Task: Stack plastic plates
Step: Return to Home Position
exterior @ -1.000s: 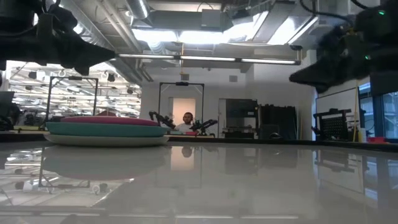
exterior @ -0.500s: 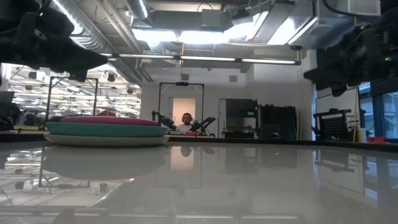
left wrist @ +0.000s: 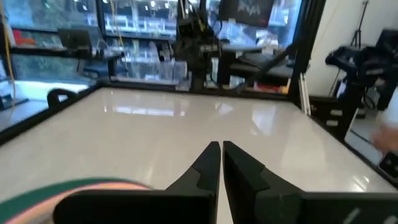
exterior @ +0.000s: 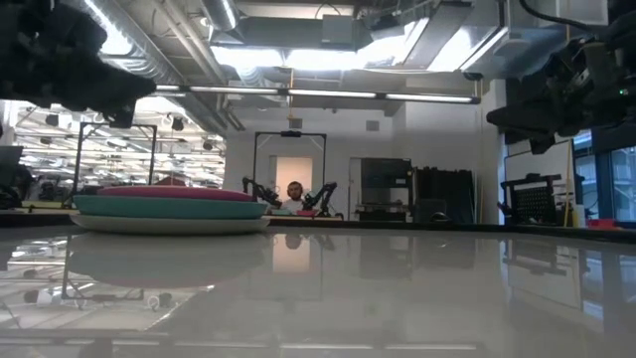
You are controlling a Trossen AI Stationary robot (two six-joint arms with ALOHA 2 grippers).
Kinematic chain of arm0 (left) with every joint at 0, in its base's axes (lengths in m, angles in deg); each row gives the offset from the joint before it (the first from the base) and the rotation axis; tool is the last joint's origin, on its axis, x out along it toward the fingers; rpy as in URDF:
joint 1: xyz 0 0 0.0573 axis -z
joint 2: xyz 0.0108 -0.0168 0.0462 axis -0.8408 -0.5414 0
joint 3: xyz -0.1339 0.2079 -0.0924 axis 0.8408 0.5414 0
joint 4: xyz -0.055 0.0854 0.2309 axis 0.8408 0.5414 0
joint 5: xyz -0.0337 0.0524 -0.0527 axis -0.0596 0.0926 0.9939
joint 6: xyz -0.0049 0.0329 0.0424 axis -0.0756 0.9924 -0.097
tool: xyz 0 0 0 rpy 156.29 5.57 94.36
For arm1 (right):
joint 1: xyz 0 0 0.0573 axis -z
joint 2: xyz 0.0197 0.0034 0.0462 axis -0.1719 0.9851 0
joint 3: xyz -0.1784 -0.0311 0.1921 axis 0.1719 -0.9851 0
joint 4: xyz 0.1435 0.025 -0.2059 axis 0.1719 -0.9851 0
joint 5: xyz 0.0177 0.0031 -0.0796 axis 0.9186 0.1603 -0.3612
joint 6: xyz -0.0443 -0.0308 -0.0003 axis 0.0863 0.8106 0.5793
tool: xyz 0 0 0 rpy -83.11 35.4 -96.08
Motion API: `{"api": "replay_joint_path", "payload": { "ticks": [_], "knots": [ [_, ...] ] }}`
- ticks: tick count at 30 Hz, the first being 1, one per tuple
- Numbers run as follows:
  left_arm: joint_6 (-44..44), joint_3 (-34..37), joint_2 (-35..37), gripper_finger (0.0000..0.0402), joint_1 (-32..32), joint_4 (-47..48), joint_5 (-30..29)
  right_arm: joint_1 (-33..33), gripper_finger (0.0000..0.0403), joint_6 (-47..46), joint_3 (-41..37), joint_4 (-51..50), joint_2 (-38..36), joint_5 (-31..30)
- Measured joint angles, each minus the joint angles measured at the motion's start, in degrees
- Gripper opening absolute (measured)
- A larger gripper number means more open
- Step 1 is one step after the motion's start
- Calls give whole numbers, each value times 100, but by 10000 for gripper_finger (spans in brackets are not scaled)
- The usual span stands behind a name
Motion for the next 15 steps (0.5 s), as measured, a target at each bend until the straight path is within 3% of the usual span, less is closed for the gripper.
{"api": "replay_joint_path", "payload": {
  "ticks": [15],
  "knots": [
    [-2, 0, -17, 11, 0, -4, -16, 2, 5, -5, 0, -13, 2, 2]
  ]
}}
